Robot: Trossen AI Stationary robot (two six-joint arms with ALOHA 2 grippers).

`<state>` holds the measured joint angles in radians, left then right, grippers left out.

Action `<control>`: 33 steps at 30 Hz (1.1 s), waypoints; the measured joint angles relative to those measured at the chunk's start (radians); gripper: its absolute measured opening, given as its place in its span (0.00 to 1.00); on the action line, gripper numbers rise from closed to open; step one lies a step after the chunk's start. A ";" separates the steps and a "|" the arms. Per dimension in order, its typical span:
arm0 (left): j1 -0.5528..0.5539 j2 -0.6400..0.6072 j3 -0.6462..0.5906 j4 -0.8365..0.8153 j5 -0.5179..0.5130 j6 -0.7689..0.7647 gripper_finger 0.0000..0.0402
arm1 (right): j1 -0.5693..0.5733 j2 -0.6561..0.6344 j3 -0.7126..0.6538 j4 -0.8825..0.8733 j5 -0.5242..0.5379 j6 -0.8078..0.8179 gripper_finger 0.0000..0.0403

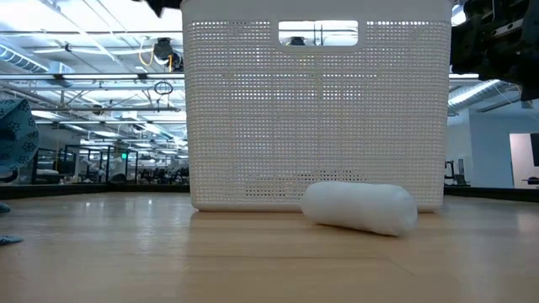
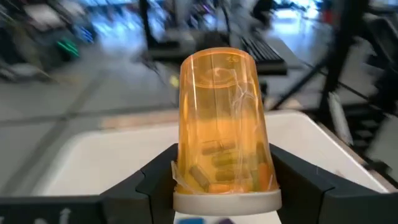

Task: Pick & place medical supplies in basket/bin
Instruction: Put the orange pill bottle into the white bin

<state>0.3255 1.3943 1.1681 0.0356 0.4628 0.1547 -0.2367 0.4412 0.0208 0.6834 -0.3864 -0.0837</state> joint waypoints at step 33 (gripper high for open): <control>-0.110 0.480 0.084 -0.201 0.029 0.008 0.50 | 0.000 0.000 0.000 -0.006 -0.007 0.011 0.00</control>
<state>0.2151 1.8744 1.2521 -0.1657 0.4921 0.1629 -0.2367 0.4416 0.0212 0.6769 -0.3935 -0.0723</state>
